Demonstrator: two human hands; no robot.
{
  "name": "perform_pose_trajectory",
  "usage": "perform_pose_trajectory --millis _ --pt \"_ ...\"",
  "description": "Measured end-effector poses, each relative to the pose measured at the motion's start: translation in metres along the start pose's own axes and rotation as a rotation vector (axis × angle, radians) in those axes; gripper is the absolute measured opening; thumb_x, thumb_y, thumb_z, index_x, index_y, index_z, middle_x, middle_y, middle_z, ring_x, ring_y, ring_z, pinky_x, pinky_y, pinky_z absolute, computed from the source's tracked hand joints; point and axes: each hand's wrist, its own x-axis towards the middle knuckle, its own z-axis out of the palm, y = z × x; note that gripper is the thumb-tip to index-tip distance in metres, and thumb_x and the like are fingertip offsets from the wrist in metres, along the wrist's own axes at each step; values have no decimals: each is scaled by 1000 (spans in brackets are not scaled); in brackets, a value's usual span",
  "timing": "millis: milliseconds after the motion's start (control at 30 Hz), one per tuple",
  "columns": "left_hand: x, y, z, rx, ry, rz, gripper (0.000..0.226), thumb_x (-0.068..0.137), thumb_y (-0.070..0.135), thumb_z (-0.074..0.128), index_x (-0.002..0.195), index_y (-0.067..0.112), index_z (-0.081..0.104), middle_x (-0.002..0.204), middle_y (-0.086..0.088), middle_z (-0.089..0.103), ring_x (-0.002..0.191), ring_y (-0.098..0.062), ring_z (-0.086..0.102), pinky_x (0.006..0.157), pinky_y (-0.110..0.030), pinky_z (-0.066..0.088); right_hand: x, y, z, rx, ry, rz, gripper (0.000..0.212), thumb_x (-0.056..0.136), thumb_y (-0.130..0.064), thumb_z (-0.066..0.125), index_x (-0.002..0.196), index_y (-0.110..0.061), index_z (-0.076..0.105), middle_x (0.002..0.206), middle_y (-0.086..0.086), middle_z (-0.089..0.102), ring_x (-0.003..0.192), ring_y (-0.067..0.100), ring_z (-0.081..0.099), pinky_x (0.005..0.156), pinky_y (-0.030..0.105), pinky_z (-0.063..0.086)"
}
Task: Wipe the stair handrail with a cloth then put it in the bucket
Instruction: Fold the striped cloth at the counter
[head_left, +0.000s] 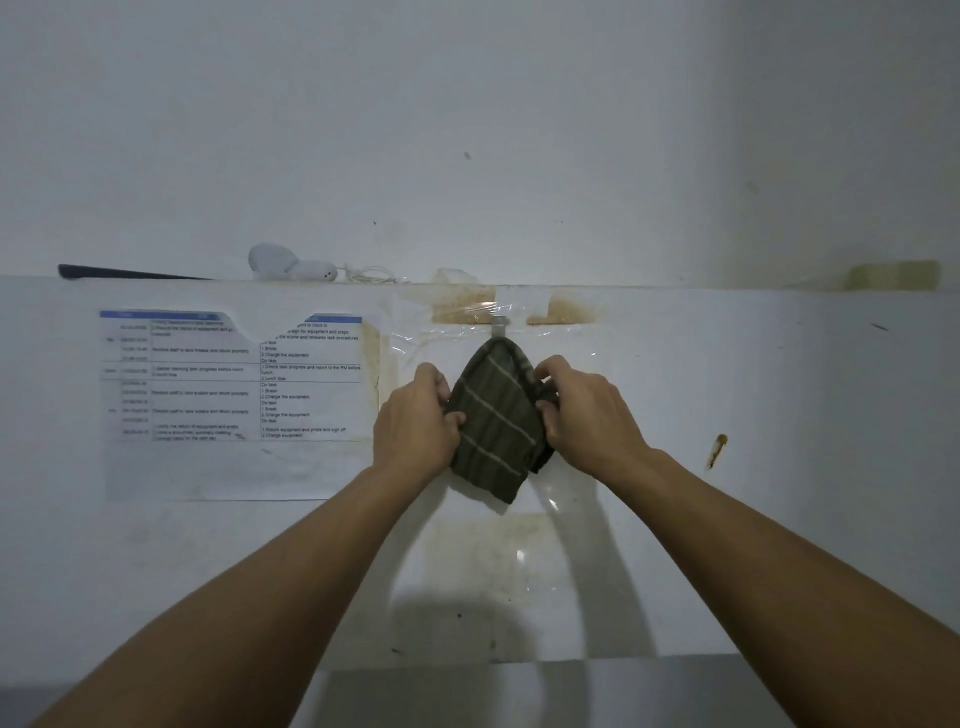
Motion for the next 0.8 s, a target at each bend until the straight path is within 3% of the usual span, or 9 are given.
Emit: perform_pose_trajectory --millis 233,400,500,667,800 --pt "5 8 -26 -123 92 6 22 83 -5 54 73 15 51 76 -2 59 76 -25 60 69 -40 53 8 -3 -15 63 191 -66 16 90 -9 48 103 -11 58 85 13 70 74 33 61 68 45 52" --pt "14 16 -63 -66 224 10 22 83 -5 52 74 15 52 85 -1 56 79 -17 52 64 -23 43 22 -13 -38 126 304 -90 16 88 -6 47 96 -15 58 82 8 68 71 27 60 67 44 52" --pt "14 10 -86 -49 283 8 23 83 -5 54 74 15 53 82 1 56 75 -16 54 63 -22 45 28 -25 -46 180 322 -111 15 89 -8 48 95 -18 57 82 6 68 71 24 60 66 41 53" --pt "-13 -15 -125 1 279 -37 15 86 -3 58 80 10 56 71 6 55 62 -7 53 52 -16 38 29 -61 -32 350 175 -191 15 86 -7 51 93 -19 57 86 3 67 77 24 60 69 37 52" --pt "-51 -52 -162 61 250 -131 15 85 -4 60 79 10 56 84 0 60 69 -4 54 59 -16 44 23 -100 3 440 -56 -276 15 85 -7 56 87 -22 55 88 1 64 84 23 58 74 36 49"
